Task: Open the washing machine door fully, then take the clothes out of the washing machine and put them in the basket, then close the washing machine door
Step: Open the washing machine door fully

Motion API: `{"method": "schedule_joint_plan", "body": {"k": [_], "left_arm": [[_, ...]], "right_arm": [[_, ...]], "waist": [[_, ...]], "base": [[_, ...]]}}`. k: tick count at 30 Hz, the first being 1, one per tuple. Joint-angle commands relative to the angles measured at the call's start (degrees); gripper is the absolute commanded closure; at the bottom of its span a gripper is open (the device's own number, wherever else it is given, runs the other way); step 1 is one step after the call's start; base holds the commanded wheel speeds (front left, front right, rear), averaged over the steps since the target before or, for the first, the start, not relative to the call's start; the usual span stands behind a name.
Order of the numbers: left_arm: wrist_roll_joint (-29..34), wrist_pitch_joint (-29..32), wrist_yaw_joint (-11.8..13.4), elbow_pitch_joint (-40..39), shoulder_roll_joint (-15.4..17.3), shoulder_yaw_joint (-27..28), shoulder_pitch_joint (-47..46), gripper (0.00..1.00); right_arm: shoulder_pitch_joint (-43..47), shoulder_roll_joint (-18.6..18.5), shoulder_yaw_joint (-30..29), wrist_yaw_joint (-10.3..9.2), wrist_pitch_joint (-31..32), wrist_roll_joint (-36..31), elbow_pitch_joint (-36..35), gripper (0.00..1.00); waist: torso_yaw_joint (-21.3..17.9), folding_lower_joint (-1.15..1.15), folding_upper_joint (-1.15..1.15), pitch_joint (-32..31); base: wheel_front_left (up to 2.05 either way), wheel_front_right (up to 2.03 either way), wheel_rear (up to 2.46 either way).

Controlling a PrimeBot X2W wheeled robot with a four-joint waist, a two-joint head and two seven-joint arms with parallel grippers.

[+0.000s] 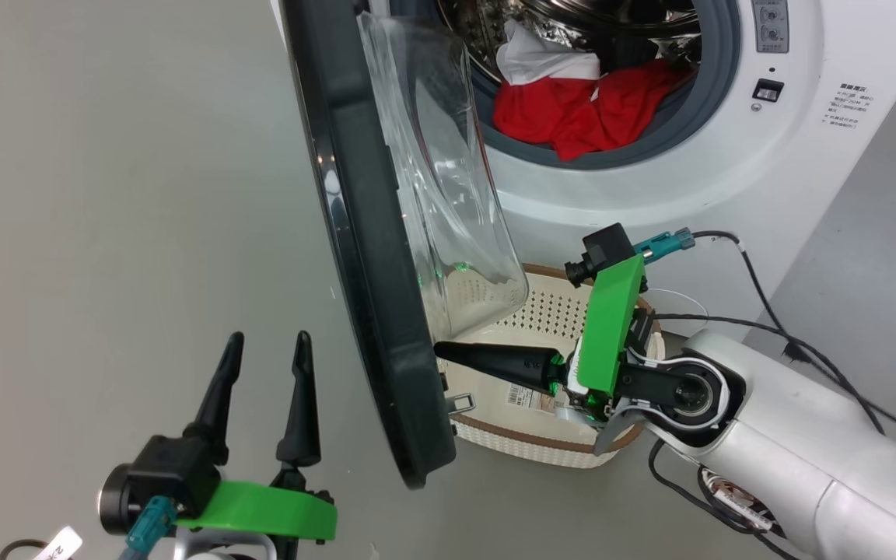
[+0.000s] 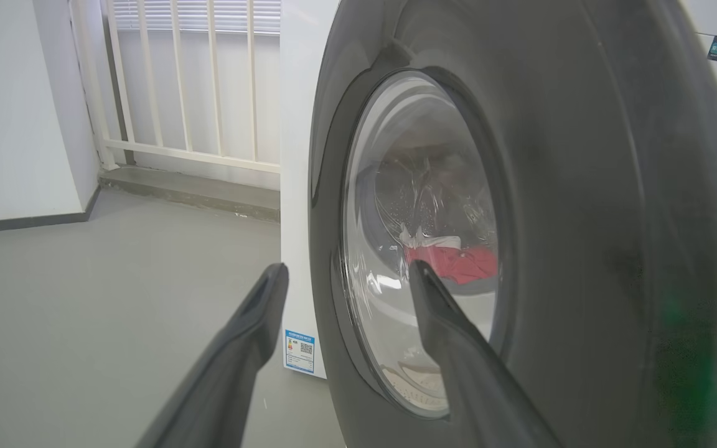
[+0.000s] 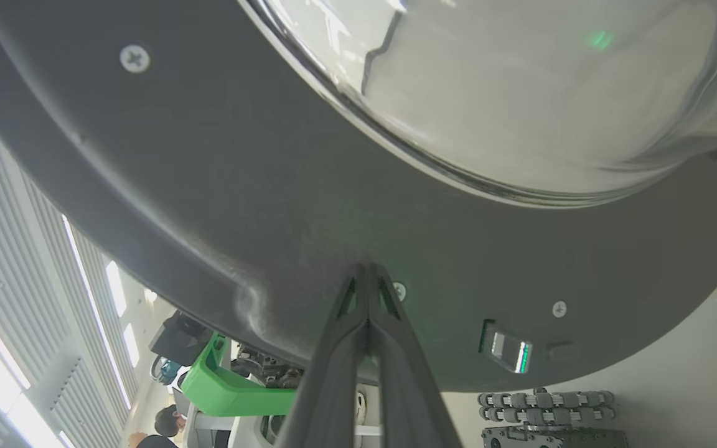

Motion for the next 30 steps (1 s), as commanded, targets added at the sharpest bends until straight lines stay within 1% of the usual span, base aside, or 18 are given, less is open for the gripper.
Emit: {"method": "schedule_joint_plan", "body": {"k": [1,10,11,12,13,14,15,16,17,18,19,20,21,26,27,28,30], "left_arm": [[-0.5,-0.4,0.2,-1.2,0.8,2.0,-0.5,0.00],[-0.5,-0.4,0.0,-1.3,0.9,2.2,-0.6,0.00],[-0.5,-0.4,0.0,-1.3,0.9,2.2,-0.6,0.00],[-0.5,-0.4,0.0,-1.2,0.9,2.2,-0.6,0.00],[-0.5,-0.4,-0.1,-1.2,0.9,2.2,-0.7,0.00],[-0.5,-0.4,-0.1,-1.2,1.0,2.2,-0.7,0.00],[-0.4,-0.4,-0.1,-1.2,1.0,2.2,-0.6,0.00],[-0.4,-0.4,-0.1,-1.2,1.0,2.1,-0.6,0.00],[-0.4,-0.4,0.0,-1.2,1.0,2.1,-0.5,0.00],[-0.3,-0.4,0.0,-1.2,1.0,2.0,-0.4,0.00],[-0.3,-0.4,0.0,-1.3,1.0,1.9,-0.4,0.00],[-0.3,-0.4,0.1,-1.3,1.0,1.9,-0.3,0.00],[-0.3,-0.4,0.1,-1.4,1.0,1.9,-0.2,0.00],[-0.4,-0.4,0.0,-1.6,1.3,1.9,0.0,0.00],[-0.4,-0.4,0.0,-1.6,1.3,1.9,0.0,0.00],[-0.5,-0.4,0.0,-1.7,1.4,1.9,0.1,0.00],[-0.5,-0.4,0.0,-1.7,1.5,2.0,0.3,0.00]], "right_arm": [[-0.9,0.2,0.5,0.44,-0.9,0.6,-1.8,1.00],[-5.0,-5.5,9.8,0.44,-10.7,1.4,-7.1,1.00],[-5.6,-6.1,10.8,0.44,-11.9,0.9,-7.6,0.98],[-6.0,-6.5,11.8,0.44,-12.9,0.8,-8.0,0.85],[-6.5,-7.0,12.6,0.44,-14.0,0.5,-8.4,0.76],[-6.7,-7.3,13.3,0.44,-14.9,0.5,-8.8,0.71],[-7.0,-7.7,13.8,0.44,-15.7,0.6,-9.1,0.61],[-7.3,-8.0,14.3,0.44,-16.5,0.6,-9.4,0.55],[-7.6,-8.4,14.8,0.44,-17.3,0.2,-9.6,0.53],[-7.9,-8.8,15.2,0.44,-18.1,-0.4,-9.8,0.43],[-8.1,-9.1,15.6,0.44,-18.9,-1.0,-10.0,0.17],[-8.4,-9.4,15.9,0.44,-19.7,-2.0,-10.0,0.05],[-8.6,-9.8,16.1,0.44,-20.5,-3.4,-10.1,0.00],[-8.6,-10.6,16.7,0.44,-24.9,-12.2,-8.6,0.00],[-8.6,-10.6,16.7,0.44,-24.9,-12.2,-8.6,0.00],[-7.9,-10.4,16.7,0.44,-26.7,-15.1,-7.8,0.00],[-7.2,-10.2,16.7,0.44,-28.0,-18.4,-6.9,0.00]], "waist": [[0.0,0.00,0.00,0.0],[-0.4,0.00,0.00,0.0],[-0.5,0.00,0.00,0.0],[-0.5,0.00,0.00,0.1],[-0.5,0.00,0.00,0.0],[-0.6,0.00,0.00,0.0],[-0.6,0.00,0.00,-0.1],[-0.6,0.00,0.00,-0.1],[-0.6,0.00,0.00,-0.2],[-0.7,0.00,0.00,-0.3],[-0.7,0.00,0.00,-0.4],[-0.7,0.00,0.00,-0.5],[-0.7,0.00,0.00,-0.5],[-1.0,0.00,0.00,-0.6],[-1.0,0.00,0.00,-0.6],[-1.1,0.00,0.00,-0.7],[-1.4,0.00,0.00,-0.8]], "base": [[0.00,0.00,0.00],[0.00,0.00,0.00],[0.00,0.00,0.00],[0.00,0.00,0.00],[0.00,0.00,0.00],[0.00,0.00,0.00],[0.00,0.00,0.00],[0.00,0.00,0.00],[0.00,0.00,0.00],[0.00,0.00,0.00],[0.00,0.00,0.00],[0.00,0.00,0.00],[0.00,0.00,0.00],[0.00,0.00,0.00],[0.00,0.00,0.00],[0.00,0.00,0.00],[0.00,0.00,0.00]]}}
